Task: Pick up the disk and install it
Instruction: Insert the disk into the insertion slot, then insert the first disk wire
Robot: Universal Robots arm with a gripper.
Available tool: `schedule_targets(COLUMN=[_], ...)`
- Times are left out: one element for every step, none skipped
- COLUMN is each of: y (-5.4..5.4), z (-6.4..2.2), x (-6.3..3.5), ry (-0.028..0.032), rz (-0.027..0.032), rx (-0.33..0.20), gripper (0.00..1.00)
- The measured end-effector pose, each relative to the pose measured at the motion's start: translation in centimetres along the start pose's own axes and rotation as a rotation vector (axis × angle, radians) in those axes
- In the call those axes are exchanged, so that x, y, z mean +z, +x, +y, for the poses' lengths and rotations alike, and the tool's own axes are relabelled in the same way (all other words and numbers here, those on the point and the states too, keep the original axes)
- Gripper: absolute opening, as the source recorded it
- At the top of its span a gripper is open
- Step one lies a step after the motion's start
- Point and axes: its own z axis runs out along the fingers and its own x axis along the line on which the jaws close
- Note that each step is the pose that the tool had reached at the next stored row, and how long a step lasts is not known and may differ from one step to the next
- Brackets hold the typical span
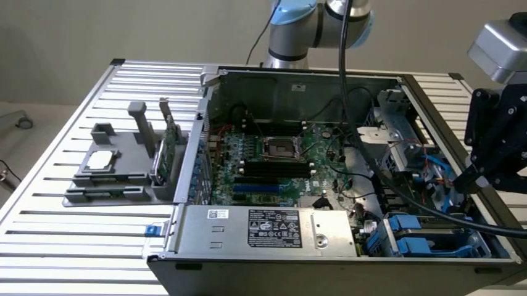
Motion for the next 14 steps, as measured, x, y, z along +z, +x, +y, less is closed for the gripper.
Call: schedule_targets(y=[0.0, 0.0, 0.0, 0.0, 0.0, 0.0, 0.0, 0.0, 0.0, 0.0, 0.0, 0.0, 0.0, 0.0], z=[0.01, 0.01, 0.01, 0.01, 0.01, 0.0, 0.0, 0.0, 0.0, 0.01, 0.0, 0.01, 0.0, 0.01], x=[0.0, 0.0, 0.0, 0.0, -0.01, -0.01, -0.01, -0.01, -0.01, -0.01, -0.01, 0.0, 0.0, 0.0], ry=[-0.0022, -0.0023, -0.0024, -0.0024, -0.0025, -0.0025, -0.0026, -0.0026, -0.0026, -0.0027, -0.0027, -0.0028, -0.0028, -0.0028], rz=[0.0002, 0.0001, 0.0002, 0.0003, 0.0004, 0.0004, 0.0004, 0.0005, 0.0005, 0.0005, 0.0006, 0.0006, 0.0006, 0.0006], rx=[-0.001, -0.003, -0.005, -0.006, -0.008, -0.009, -0.011, -0.012, -0.014, -0.015, -0.017, -0.019, -0.02, -0.022], gripper=[0.11, 0.11, 0.11, 0.11, 0.11, 0.11, 0.11, 0.11, 0.11, 0.11, 0.11, 0.11, 0.11, 0.11])
